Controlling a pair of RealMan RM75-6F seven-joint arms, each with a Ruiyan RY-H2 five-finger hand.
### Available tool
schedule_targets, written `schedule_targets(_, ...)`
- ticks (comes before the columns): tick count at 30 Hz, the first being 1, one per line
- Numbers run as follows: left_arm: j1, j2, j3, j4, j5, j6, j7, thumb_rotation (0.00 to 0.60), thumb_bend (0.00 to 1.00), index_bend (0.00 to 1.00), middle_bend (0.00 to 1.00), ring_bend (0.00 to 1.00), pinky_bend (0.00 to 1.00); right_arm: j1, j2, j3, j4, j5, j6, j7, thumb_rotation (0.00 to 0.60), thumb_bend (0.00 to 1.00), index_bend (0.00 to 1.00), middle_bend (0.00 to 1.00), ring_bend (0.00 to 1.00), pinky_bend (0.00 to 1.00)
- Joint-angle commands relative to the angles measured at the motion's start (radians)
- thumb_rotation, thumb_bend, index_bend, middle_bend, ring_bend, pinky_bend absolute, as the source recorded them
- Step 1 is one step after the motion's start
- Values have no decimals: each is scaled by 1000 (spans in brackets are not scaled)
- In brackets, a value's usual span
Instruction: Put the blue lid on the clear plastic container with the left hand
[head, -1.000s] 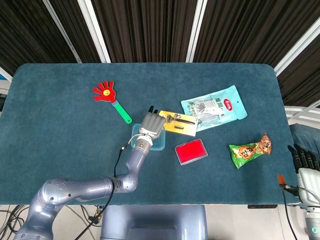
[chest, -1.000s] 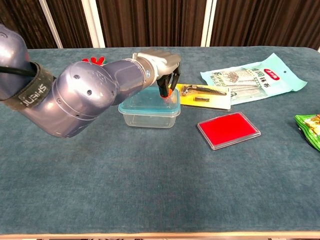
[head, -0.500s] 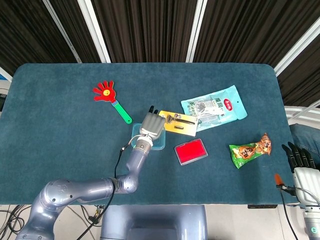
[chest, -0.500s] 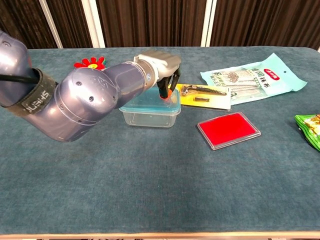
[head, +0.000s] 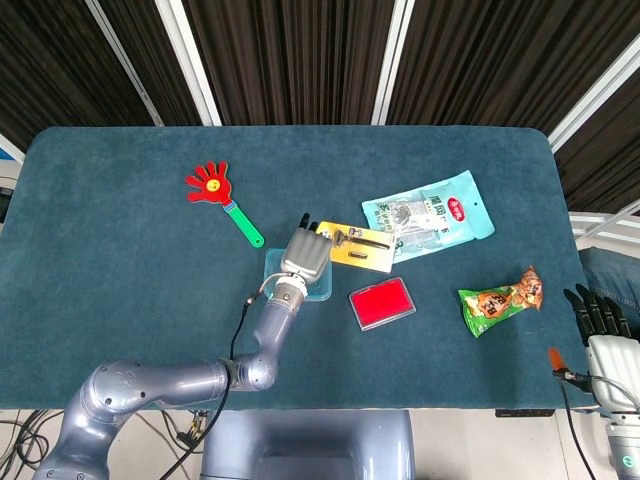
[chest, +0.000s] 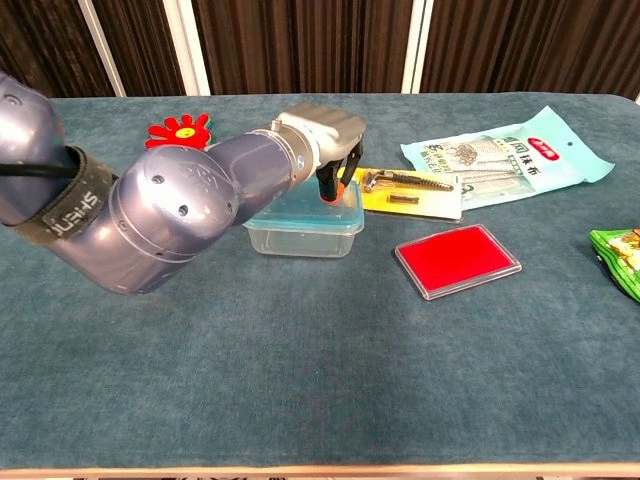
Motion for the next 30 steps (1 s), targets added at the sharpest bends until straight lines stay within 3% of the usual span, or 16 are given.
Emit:
schedule_targets(1, 4, 17, -12, -38, 31, 31, -9, 600, 481, 612, 553, 189, 89, 1, -1, 0, 2, -4, 2, 0, 600, 390, 8, 0, 0, 0)
schedule_targets(15, 72, 145, 16, -295, 100, 170, 25, 600, 481, 612, 554, 189, 89, 3, -5, -5, 10, -20, 12, -6, 600, 389, 9, 0, 0, 0)
schedule_targets(21, 122, 223, 51, -457, 139, 204, 9, 600, 481, 613, 553, 189, 89, 2, -6, -6, 9, -27, 21, -7, 600, 390, 9, 0, 0, 0)
schedule_targets(30, 153, 258, 84, -531, 171, 209, -14, 600, 481, 613, 554, 189, 87, 0, -8, -10, 4, -45, 35, -17, 600, 389, 8, 0, 0, 0)
